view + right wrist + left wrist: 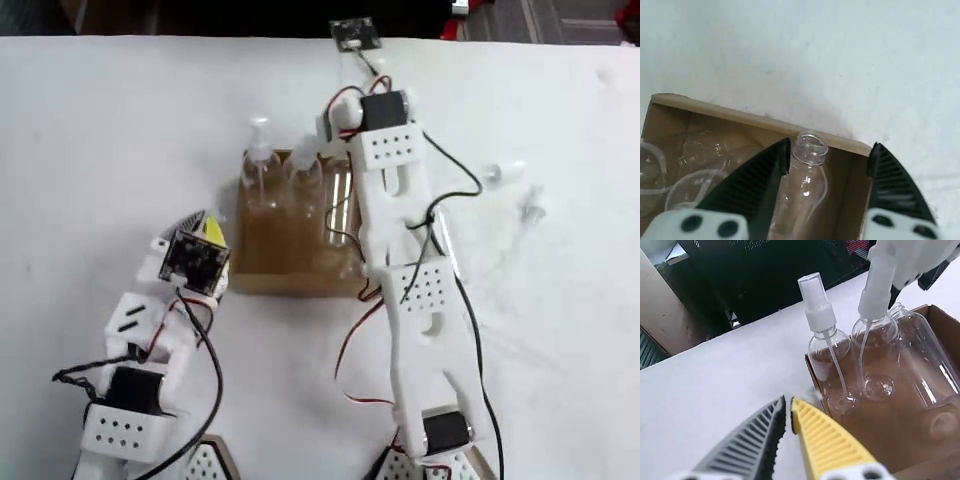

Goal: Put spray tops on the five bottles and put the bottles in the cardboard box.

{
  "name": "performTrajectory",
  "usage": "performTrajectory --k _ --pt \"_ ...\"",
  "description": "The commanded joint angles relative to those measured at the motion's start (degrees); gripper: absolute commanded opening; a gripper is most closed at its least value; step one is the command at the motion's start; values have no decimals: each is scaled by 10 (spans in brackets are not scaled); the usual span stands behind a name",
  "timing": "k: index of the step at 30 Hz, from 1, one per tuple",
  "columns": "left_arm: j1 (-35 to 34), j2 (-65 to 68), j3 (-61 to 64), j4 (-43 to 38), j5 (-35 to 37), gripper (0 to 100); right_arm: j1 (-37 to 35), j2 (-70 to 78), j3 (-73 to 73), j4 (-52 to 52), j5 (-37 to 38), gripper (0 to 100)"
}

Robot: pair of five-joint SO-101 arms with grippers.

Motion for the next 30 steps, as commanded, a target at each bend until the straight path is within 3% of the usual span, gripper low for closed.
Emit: performTrajectory --k 1,11,19,30 --pt "-4 -15 -5 -9 6 24 -14 7 -26 7 -7 230" --pt "-4 -15 -5 -9 6 24 -10 25 -31 10 -7 227" --pt "-3 -15 -5 -9 6 24 -14 24 -31 11 -7 78" --pt "-3 -16 -5 -9 6 24 -9 19 -33 5 -7 73"
